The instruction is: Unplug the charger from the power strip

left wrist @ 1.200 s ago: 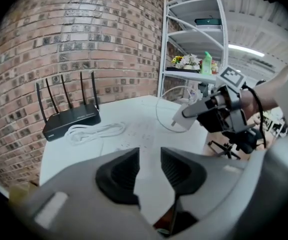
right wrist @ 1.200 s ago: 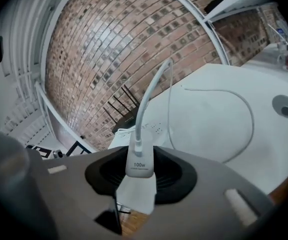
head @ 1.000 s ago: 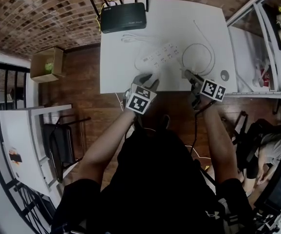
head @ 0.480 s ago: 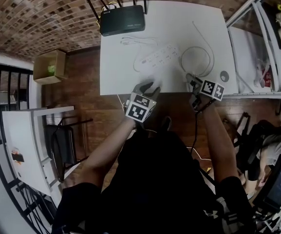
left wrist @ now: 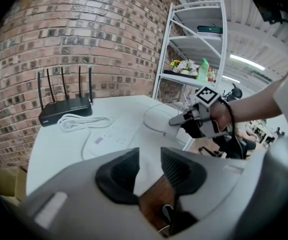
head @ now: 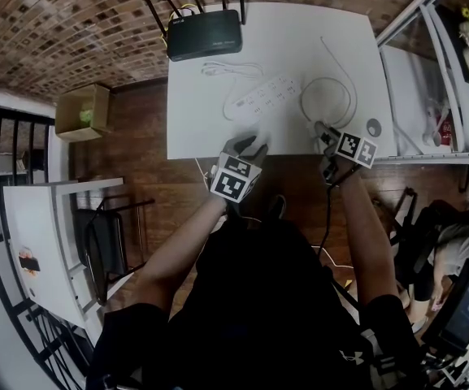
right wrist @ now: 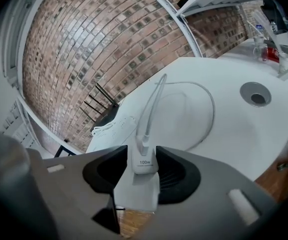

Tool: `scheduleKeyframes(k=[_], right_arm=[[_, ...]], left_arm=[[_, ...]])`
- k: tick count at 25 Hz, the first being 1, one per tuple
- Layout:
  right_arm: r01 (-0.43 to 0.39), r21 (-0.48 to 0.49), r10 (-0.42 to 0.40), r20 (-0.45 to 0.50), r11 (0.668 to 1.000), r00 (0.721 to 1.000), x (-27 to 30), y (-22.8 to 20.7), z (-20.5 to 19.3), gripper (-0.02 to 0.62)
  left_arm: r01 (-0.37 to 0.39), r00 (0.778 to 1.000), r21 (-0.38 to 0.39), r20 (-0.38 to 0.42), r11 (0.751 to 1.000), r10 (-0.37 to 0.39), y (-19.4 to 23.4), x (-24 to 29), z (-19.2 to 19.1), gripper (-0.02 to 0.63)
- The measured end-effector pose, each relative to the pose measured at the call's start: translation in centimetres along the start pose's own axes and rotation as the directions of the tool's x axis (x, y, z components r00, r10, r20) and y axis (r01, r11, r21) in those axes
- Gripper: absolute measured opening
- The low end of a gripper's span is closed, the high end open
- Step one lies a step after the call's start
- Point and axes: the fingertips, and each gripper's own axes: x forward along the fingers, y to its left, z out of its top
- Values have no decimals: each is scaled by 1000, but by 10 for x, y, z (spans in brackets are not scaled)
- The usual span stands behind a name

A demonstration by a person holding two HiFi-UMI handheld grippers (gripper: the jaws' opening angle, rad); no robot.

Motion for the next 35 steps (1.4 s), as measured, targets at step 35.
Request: scheduleKeyframes(k=[35], right_arm=[[-164,-400,216,87,902,973,-82,184,-28,14]], left_arm=[[76,973,-50,222,996,-63,-23,-85,45,72]])
